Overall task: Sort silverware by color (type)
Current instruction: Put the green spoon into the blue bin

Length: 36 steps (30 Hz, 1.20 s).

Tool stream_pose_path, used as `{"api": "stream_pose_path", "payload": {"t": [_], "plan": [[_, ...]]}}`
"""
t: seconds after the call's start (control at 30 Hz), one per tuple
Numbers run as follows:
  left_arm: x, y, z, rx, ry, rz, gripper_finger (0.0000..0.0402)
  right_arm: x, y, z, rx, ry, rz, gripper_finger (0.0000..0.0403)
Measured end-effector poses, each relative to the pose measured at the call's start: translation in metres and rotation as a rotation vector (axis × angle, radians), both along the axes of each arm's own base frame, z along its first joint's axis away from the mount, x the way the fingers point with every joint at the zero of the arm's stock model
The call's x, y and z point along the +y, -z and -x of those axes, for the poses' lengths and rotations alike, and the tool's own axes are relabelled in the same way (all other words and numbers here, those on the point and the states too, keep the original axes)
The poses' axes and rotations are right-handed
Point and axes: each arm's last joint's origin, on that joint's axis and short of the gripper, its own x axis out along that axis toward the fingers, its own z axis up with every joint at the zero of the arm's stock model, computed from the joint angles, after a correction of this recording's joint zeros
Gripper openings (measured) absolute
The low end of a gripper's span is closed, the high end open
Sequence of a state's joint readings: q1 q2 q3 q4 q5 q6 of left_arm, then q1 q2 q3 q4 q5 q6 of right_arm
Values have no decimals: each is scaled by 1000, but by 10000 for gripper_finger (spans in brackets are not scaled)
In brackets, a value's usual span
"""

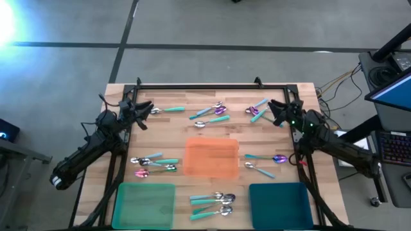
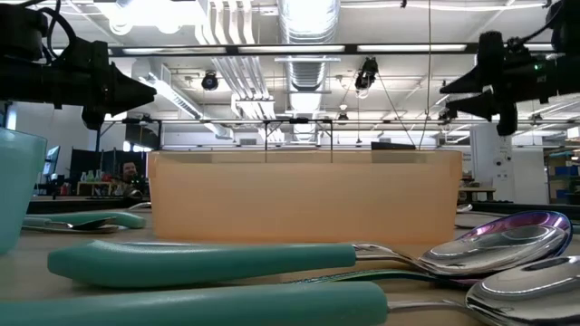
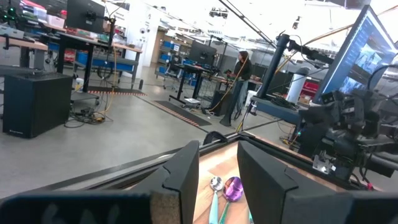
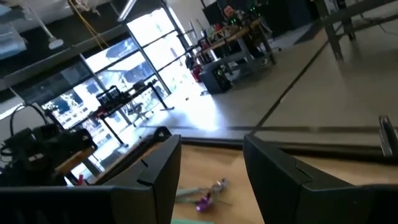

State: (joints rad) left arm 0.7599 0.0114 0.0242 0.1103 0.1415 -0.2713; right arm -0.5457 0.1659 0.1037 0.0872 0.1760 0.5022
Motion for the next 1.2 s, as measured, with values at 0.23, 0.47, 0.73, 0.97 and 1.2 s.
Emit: {"api": "stream_pose_path", "payload": {"t": [0.23, 0.47, 0.73, 0.97, 1.2], "plan": [[0, 0, 0, 0, 0, 0, 95, -7, -26, -12, 260, -4, -13, 164], [0, 0, 0, 0, 0, 0, 95, -17, -33, -25, 600, 33, -267, 164], [0, 0, 0, 0, 0, 0, 95, -20, -25, -27, 753, 182, -612, 164], [0, 0, 0, 0, 0, 0, 95, -23, -15, -33, 889, 129, -606, 164], [0, 0, 0, 0, 0, 0, 95, -29, -13, -44, 1042, -16, -484, 164]]}}
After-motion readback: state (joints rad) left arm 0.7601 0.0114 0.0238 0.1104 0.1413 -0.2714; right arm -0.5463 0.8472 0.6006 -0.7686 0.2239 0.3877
